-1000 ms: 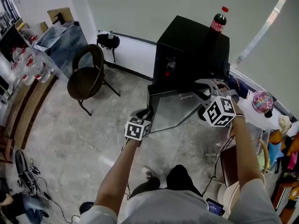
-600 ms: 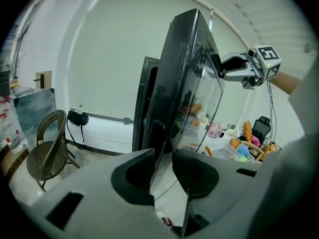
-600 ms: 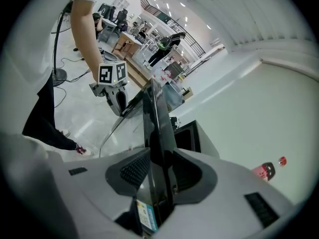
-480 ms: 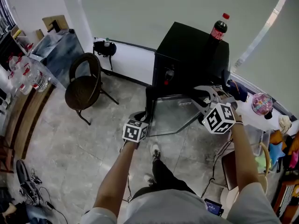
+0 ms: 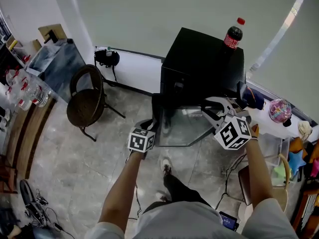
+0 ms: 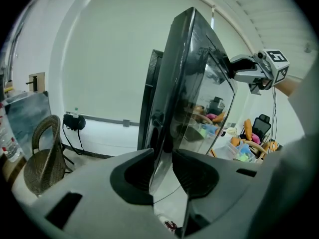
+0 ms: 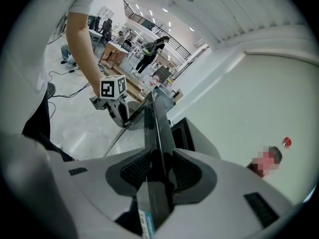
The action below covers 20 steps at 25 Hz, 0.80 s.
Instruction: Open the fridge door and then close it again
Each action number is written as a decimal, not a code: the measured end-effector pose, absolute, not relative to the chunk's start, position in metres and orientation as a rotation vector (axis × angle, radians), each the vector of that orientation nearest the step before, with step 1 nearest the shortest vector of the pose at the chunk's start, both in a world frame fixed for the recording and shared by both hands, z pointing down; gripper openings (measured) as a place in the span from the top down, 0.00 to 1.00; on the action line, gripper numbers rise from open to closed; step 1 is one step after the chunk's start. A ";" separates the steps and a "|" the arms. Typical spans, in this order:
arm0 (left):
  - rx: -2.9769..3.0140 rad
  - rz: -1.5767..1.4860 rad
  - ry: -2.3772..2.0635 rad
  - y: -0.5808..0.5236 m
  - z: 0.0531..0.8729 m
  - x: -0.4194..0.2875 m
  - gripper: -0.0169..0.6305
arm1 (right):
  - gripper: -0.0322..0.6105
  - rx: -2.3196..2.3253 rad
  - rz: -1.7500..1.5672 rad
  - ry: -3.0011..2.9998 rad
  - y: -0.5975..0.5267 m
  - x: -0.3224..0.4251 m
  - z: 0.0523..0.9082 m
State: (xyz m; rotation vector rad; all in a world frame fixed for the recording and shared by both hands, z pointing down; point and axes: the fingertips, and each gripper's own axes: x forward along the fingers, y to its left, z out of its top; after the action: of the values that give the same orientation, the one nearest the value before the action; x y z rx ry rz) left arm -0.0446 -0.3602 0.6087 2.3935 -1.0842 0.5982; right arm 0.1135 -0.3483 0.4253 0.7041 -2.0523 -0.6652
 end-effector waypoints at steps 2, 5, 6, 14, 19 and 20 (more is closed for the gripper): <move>2.409 0.595 -1.072 -0.369 0.608 -0.045 0.82 | 0.74 0.710 -0.670 -2.038 -0.353 0.113 0.424; 2.430 0.606 -1.046 -0.380 0.608 -0.043 0.82 | 0.74 0.729 -0.665 -2.038 -0.358 0.113 0.424; 2.433 0.611 -1.038 -0.383 0.608 -0.043 0.82 | 0.74 0.740 -0.660 -2.045 -0.360 0.114 0.424; 2.464 0.604 -0.987 -0.405 0.609 -0.041 0.82 | 0.75 0.816 -0.622 -2.031 -0.372 0.115 0.424; 2.477 0.616 -0.934 -0.420 0.609 -0.039 0.82 | 0.75 0.880 -0.587 -2.011 -0.383 0.116 0.423; 2.481 0.628 -0.919 -0.422 0.609 -0.039 0.82 | 0.75 0.896 -0.578 -2.007 -0.385 0.116 0.423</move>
State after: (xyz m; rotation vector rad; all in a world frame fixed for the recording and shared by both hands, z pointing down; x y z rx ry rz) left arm -0.0392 -0.4220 0.6089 2.4809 -0.9188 0.6278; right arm 0.1162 -0.3849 0.4232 0.8964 -2.0075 -0.5783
